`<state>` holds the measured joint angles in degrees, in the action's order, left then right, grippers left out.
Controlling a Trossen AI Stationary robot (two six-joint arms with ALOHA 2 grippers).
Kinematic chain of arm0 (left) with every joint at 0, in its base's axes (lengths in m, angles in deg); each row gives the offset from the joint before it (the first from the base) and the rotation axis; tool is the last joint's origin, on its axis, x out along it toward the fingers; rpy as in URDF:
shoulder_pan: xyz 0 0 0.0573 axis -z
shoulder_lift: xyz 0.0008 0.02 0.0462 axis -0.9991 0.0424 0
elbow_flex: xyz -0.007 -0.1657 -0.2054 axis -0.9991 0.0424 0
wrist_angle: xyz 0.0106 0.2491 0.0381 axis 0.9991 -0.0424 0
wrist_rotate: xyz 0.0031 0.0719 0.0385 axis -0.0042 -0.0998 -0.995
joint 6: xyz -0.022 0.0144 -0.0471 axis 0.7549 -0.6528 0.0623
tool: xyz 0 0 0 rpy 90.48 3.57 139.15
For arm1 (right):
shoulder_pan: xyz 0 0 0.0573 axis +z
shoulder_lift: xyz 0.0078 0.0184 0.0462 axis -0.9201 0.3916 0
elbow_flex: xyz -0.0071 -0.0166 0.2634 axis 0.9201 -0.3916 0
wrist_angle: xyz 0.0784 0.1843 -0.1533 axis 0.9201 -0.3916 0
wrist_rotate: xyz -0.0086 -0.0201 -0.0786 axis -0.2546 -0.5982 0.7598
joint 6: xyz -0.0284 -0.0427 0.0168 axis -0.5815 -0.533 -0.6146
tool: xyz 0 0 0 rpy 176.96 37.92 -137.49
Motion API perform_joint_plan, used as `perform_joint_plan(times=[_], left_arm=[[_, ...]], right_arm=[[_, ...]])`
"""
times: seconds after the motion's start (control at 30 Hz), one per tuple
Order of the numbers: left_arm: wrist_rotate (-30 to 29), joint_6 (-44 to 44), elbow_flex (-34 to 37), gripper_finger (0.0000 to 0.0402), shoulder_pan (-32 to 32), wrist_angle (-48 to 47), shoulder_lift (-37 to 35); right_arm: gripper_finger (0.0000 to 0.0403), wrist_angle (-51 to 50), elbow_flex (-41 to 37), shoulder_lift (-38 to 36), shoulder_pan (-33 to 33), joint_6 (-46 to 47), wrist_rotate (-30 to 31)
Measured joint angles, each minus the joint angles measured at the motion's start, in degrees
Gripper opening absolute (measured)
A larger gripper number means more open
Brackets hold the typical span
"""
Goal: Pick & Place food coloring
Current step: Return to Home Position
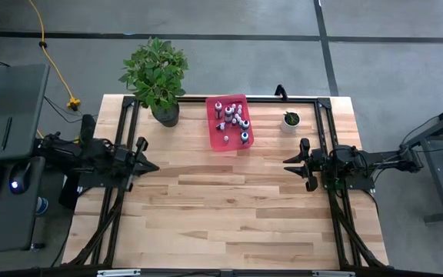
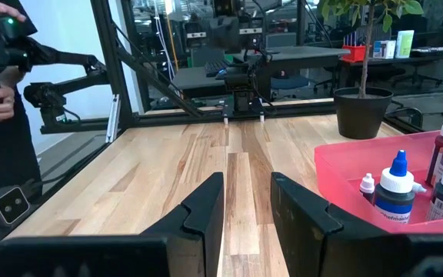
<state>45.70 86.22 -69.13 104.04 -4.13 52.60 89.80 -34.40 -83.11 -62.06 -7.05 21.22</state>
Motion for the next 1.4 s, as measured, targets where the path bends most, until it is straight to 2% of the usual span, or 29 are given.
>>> perform_joint_plan(times=[0.13, 0.4, 0.53, 0.77, 1.0, 1.27, 1.4], left_arm=[[1.51, 0.0, 3.21, 0.0, 0.0, 3.52, 0.01], [1.55, 0.01, 5.73, 0.0, -0.11, 4.35, 0.08], [2.58, 0.06, 7.14, 0.0, -3.47, 5.4, 0.08], [9.86, 1.66, 7.73, 0.0, -10.27, 5.22, 0.08], [9.57, 1.46, 9.37, 0.0, -15.28, 5.08, -0.25], [13.65, 5.04, 10.96, 0.0, -15.72, 4.9, -1.17], [18.34, 9.72, 10.86, 0.0, -15.72, 4.67, -1.15]], right_arm=[[0.0099, 0.0, 0.0, 0.0, 0.02, 0.0, 0.0], [0.0099, 0.0, 0.01, 0.0, 0.02, -0.01, 0.0], [0.0099, 0.0, -0.01, 0.0, 0.0, 0.01, 0.0], [0.0099, 0.0, -0.01, 0.0, 0.02, 0.01, 0.0], [0.0099, 0.0, 0.01, 0.0, 0.02, -0.01, -0.02], [0.0099, 0.0, -0.01, 0.0, 0.0, 0.01, 0.0], [0.0099, -0.02, -0.01, 0.0, 0.02, -0.01, -0.02]])
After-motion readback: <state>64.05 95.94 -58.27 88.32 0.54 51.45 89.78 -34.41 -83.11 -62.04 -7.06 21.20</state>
